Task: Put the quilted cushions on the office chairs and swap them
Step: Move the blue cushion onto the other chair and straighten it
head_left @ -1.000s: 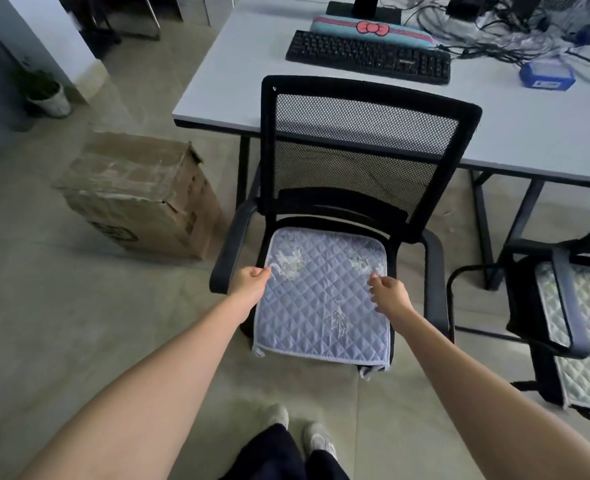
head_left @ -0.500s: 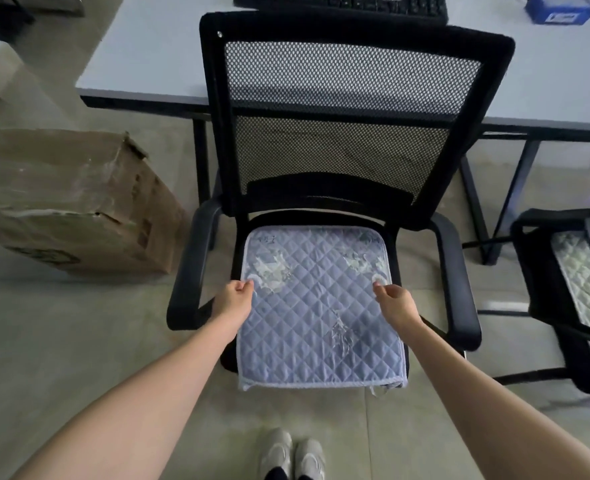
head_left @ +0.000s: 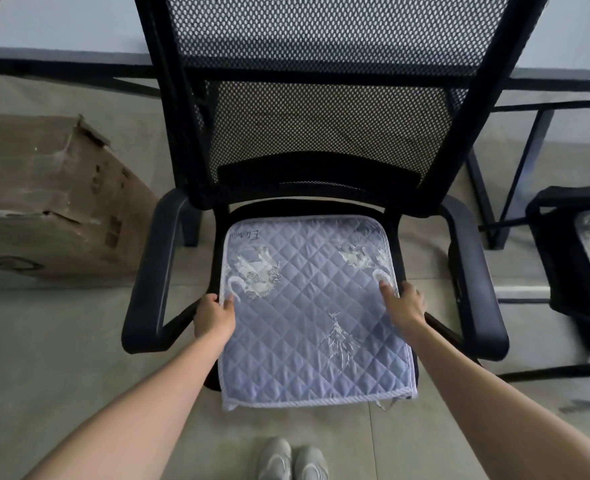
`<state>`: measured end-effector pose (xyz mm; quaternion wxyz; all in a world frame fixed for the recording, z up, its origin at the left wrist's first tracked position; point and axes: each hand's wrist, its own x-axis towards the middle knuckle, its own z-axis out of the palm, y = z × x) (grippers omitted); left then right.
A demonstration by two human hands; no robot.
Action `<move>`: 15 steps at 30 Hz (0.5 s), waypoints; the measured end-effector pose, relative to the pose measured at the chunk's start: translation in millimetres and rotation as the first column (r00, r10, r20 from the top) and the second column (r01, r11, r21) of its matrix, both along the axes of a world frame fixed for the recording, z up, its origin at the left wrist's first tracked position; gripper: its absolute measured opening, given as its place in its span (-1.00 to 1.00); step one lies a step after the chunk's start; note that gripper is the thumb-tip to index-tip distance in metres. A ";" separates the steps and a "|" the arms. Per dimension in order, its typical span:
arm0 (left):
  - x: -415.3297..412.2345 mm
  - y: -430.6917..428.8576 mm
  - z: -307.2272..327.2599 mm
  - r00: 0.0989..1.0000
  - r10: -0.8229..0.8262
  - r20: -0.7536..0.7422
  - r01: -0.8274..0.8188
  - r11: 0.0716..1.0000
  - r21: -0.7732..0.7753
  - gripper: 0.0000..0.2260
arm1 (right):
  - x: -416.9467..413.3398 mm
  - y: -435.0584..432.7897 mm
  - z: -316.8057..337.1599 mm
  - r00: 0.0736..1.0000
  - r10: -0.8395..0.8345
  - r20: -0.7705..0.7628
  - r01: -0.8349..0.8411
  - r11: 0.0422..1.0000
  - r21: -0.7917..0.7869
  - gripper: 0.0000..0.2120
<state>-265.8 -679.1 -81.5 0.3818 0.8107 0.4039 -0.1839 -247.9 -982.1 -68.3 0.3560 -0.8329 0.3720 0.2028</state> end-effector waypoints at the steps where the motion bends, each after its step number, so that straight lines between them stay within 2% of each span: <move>1: 0.3 0.7 -5.9 1.000 0.016 -0.002 -0.016 1.000 -0.004 -0.56 | -0.4 -1.0 -5.9 1.000 -0.001 -0.018 0.000 1.000 -0.012 -0.36; 6: 3.8 4.2 -19.8 0.994 0.105 0.006 -0.105 0.994 0.010 -0.69 | -2.8 -7.4 -23.0 0.999 -0.043 -0.015 0.043 0.999 -0.029 -0.46; 9: 8.3 8.0 -23.7 0.983 0.175 0.054 -0.173 0.984 -0.044 -0.88 | -0.8 -14.7 -30.7 0.992 -0.113 0.056 0.112 0.994 0.013 -0.72; 12: 18.0 10.5 -25.0 0.940 0.322 0.114 -0.308 0.943 -0.123 -0.79 | 6.0 -17.3 -33.8 0.977 -0.199 0.081 0.193 0.979 0.069 -0.68; 15: 28.4 9.5 -24.3 0.922 0.363 0.133 -0.343 0.927 -0.150 -0.72 | 10.7 -15.7 -35.0 0.966 -0.238 0.103 0.229 0.969 0.098 -0.74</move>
